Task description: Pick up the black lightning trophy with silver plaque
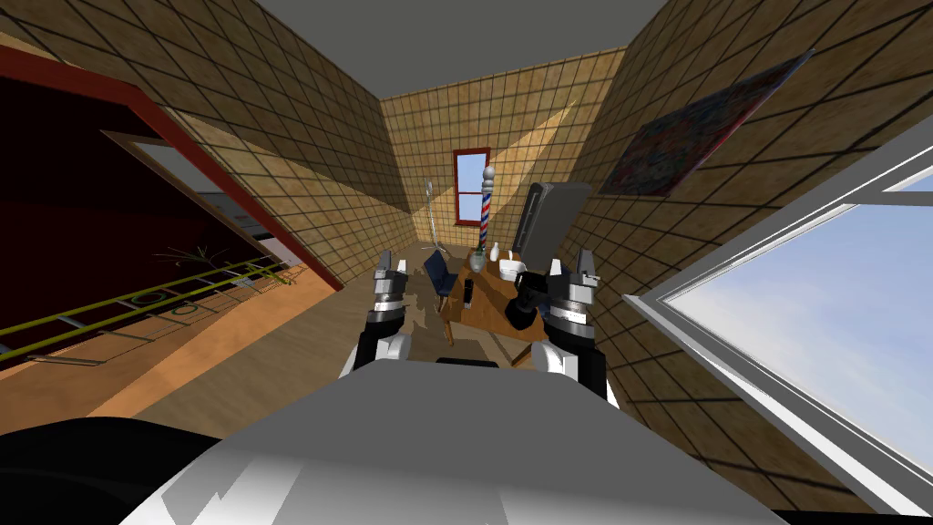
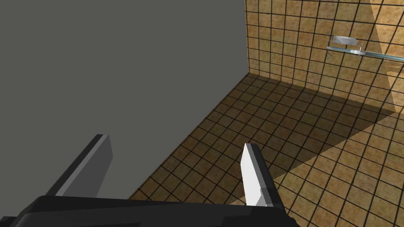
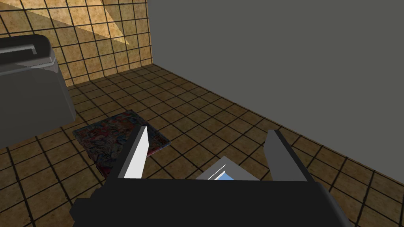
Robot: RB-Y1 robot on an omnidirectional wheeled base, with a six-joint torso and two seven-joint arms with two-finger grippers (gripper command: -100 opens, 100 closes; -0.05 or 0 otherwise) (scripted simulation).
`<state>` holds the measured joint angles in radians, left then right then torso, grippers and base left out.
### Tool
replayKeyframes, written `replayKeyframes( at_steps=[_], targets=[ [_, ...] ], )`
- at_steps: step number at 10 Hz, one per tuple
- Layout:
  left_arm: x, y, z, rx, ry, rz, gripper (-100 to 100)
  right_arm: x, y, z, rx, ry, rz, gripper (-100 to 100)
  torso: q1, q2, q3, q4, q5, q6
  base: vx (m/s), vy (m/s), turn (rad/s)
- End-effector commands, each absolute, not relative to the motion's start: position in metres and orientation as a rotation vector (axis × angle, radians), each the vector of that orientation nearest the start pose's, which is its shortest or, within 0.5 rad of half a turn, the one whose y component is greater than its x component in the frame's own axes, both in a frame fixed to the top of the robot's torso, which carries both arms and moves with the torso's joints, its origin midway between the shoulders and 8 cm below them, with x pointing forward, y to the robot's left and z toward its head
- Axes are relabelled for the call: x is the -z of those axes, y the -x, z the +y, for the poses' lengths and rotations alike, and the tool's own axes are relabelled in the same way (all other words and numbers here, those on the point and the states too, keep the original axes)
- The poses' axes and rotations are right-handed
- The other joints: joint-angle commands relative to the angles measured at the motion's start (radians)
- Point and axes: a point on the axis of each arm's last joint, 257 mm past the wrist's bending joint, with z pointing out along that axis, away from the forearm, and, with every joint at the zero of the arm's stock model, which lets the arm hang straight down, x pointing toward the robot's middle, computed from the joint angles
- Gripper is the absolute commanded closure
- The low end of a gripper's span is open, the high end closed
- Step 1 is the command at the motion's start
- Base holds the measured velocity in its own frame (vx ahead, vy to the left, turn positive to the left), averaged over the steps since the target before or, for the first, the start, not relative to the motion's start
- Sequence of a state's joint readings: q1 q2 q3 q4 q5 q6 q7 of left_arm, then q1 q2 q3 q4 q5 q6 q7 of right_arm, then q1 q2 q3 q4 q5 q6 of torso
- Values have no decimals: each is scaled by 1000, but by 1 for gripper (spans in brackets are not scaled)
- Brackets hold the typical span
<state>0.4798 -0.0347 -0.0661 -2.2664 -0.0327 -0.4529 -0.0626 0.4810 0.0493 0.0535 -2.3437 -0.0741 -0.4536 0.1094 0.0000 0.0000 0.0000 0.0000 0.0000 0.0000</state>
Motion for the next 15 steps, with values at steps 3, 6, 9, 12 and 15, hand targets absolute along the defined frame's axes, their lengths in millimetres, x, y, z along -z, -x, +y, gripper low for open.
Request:
replayKeyframes(
  at_steps=[3, 6, 9, 12, 15],
  targets=[
    [3, -369, 247, 1255, 637, 772, -100, -50, -340, -273, -1316, -678, 532, 0, -1, 1, 0, 0, 0, 0, -13, -18, -17],
    [34, -383, 243, 1197, 628, 901, -100, -50, -340, -273, -1316, -678, 532, 0, -2, 2, 1, 0, 0, 0, -29, -39, -26],
    [75, -398, 245, 1118, 647, 1032, -100, -50, -340, -273, -1316, -678, 532, 0, -3, 3, 2, 1, -1, 0, -47, -45, -36],
    [105, -406, 247, 1058, 670, 1118, -100, -50, -340, -273, -1316, -678, 532, 0, -4, 4, 2, 1, -1, 0, -47, -54, -25],
    [137, -413, 251, 995, 695, 1202, -100, -50, -340, -273, -1316, -678, 532, 0, -3, 2, 1, 0, -1, 0, -30, -43, -28]
  ],
)
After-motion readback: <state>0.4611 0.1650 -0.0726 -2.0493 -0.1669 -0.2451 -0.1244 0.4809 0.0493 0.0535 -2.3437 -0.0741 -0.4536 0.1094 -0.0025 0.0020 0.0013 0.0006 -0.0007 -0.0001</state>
